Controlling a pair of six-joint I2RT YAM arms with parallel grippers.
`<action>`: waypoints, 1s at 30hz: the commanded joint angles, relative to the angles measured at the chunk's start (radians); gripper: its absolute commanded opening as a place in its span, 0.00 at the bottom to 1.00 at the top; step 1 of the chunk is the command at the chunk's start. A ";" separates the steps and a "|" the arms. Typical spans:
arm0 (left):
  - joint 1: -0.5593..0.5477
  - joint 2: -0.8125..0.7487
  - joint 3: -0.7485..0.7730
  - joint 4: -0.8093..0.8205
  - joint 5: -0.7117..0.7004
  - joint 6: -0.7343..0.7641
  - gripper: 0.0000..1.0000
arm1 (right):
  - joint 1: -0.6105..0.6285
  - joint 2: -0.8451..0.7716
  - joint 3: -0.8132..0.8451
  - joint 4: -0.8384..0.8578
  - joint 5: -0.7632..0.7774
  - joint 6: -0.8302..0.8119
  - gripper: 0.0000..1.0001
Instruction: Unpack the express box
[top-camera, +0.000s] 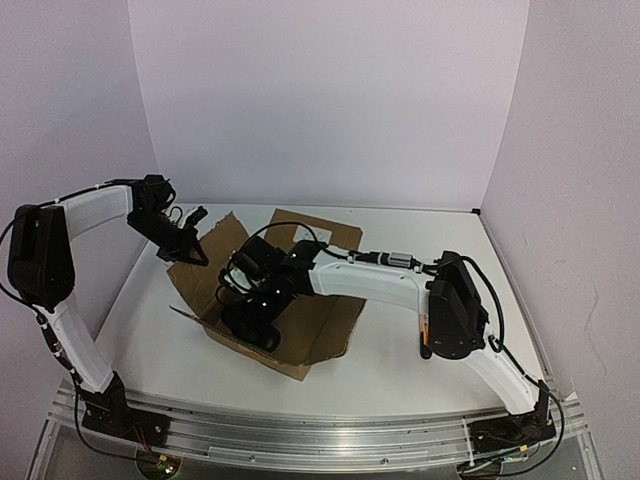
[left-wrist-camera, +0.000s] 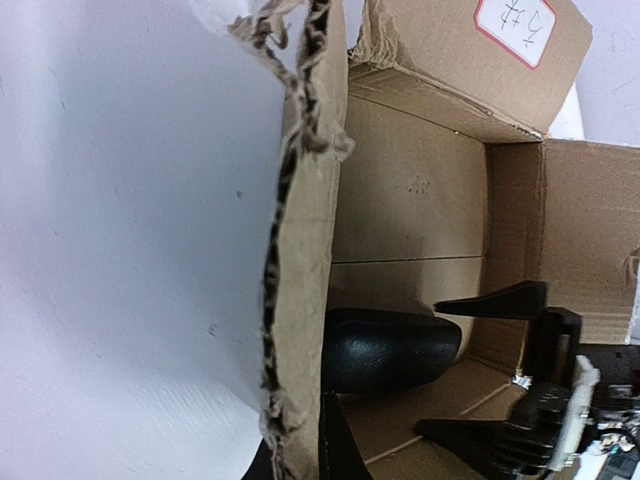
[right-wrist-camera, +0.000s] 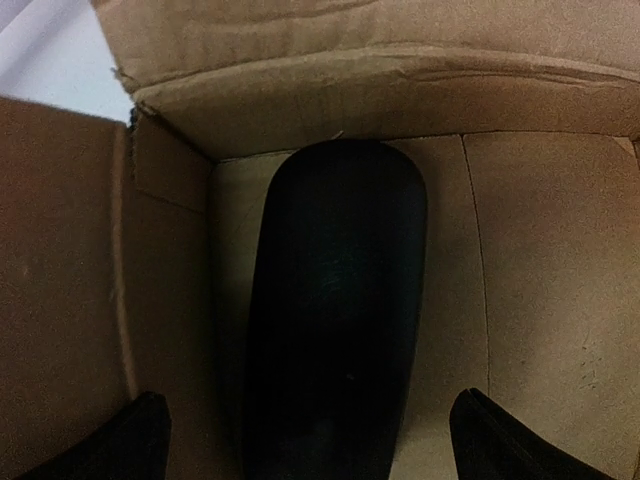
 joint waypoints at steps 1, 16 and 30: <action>0.000 -0.094 -0.110 0.046 0.109 -0.131 0.00 | 0.036 0.060 0.030 -0.054 0.020 -0.031 0.98; 0.015 -0.137 -0.189 0.082 0.079 -0.180 0.00 | 0.018 0.034 -0.057 -0.233 0.306 0.044 0.56; 0.032 -0.215 -0.280 0.237 0.019 -0.236 0.00 | -0.152 -0.212 -0.110 -0.022 0.286 0.296 0.11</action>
